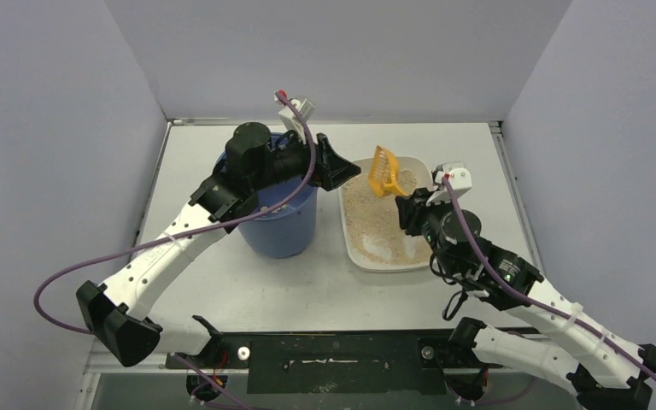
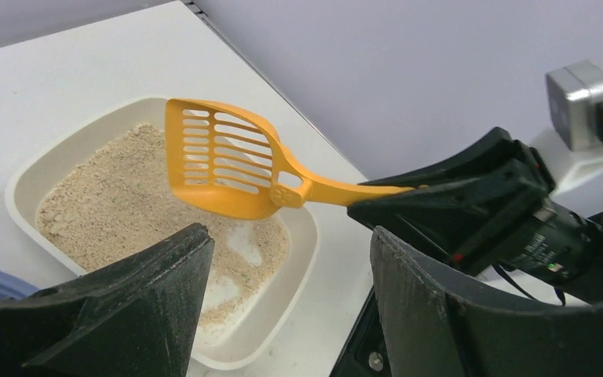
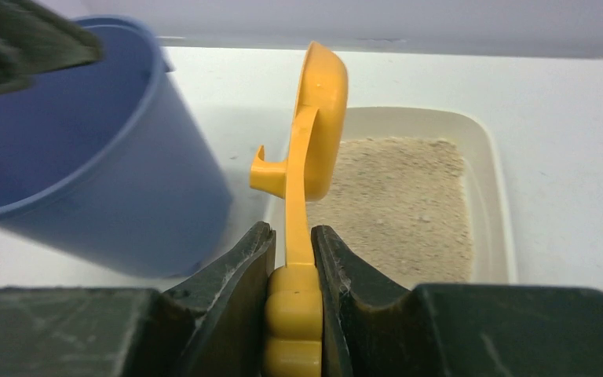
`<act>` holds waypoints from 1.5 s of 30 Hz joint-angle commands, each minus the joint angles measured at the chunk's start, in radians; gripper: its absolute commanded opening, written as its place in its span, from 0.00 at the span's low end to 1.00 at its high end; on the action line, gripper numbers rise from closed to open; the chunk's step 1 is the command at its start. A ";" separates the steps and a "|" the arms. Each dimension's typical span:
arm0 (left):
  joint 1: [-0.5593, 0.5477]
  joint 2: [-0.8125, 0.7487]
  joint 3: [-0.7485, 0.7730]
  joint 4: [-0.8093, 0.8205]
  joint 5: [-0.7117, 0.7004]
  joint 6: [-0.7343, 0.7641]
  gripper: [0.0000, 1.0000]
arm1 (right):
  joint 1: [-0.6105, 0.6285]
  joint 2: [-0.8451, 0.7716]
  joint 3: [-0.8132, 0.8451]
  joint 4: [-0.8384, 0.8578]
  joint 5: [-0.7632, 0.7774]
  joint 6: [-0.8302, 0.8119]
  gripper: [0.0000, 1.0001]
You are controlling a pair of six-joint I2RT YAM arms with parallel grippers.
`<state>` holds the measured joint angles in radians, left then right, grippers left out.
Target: Clean the litter box
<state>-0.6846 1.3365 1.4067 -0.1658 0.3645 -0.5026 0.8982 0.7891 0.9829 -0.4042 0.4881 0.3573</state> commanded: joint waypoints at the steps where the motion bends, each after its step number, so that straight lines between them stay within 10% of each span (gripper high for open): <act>1: -0.036 0.088 0.123 -0.072 -0.136 0.034 0.70 | -0.303 0.019 -0.047 0.086 -0.345 0.068 0.00; 8: -0.130 0.318 0.329 -0.227 -0.407 0.038 0.66 | -0.577 -0.030 -0.142 0.076 -0.507 0.138 0.00; 22: -0.235 0.685 0.610 -0.379 -0.776 -0.069 0.63 | -0.596 -0.229 -0.139 -0.114 -0.408 0.162 0.00; 45: -0.080 0.651 0.312 -0.283 -0.904 -0.075 0.61 | -0.593 -0.308 -0.141 -0.181 -0.430 0.156 0.00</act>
<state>-0.8085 2.0827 1.7863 -0.5018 -0.5205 -0.5827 0.3080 0.4850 0.8379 -0.6300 0.0654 0.5110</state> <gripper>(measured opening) 0.618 0.216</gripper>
